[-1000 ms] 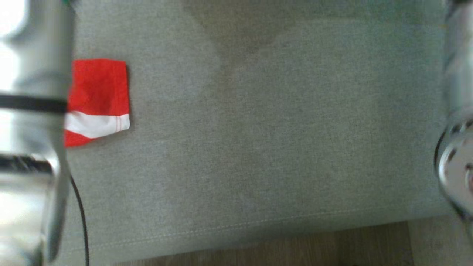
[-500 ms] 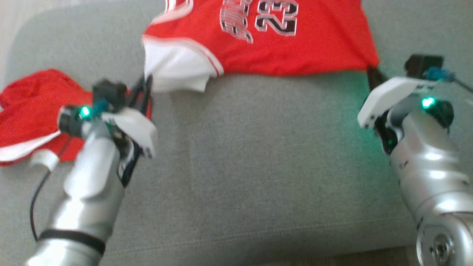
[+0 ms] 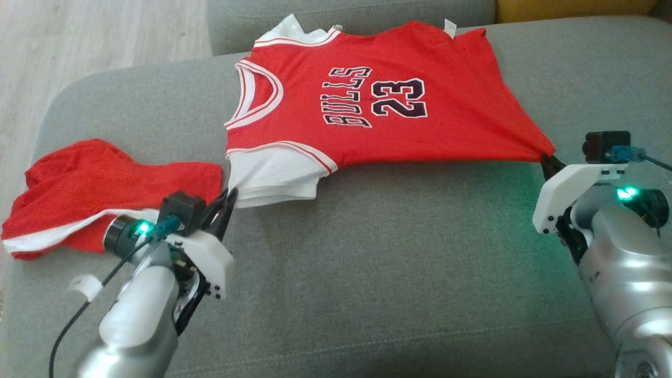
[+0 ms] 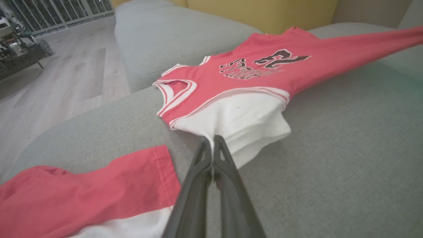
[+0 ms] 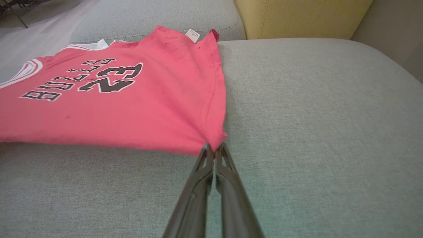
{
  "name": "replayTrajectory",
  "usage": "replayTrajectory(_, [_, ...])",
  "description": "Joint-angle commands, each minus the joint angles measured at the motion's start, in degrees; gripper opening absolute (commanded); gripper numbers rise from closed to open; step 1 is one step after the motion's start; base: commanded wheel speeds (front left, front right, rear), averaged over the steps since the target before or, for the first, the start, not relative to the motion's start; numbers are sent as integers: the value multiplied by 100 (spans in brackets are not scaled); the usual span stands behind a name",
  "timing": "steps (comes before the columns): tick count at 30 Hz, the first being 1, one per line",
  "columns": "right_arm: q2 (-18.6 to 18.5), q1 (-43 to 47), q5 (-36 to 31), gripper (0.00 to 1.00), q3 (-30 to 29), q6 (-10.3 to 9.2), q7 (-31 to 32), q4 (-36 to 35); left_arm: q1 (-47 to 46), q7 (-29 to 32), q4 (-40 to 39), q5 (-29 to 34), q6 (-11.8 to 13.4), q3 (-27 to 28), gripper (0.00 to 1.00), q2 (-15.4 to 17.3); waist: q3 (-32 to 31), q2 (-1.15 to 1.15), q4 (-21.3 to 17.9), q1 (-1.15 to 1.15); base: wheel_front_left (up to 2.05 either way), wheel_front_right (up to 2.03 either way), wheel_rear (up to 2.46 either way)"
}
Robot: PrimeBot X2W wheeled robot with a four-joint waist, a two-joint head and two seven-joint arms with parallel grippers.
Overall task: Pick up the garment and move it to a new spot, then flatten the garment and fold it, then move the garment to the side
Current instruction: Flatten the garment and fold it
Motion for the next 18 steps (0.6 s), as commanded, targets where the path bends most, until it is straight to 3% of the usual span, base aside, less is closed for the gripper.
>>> replayTrajectory(1, [-27, -59, -40, 0, 87, -2, -6, -144, -143, 29, -221, -27, -13, 147, 0, 250, -20, 0, -4, 0, 0, 0, 0])
replayTrajectory(8, [-40, 41, -186, 0, 413, -2, 250, -135, 277, 696, -883, -324, -36, -429, 0, 607, -139, 0, -56, 0, 0, 0, 0])
replayTrajectory(18, [-44, 248, 184, 0, 1450, -2, 888, -125, 661, 1475, -2022, -1244, -38, -1235, 0, 1509, -290, 0, -228, 0, 0, 0, 0])
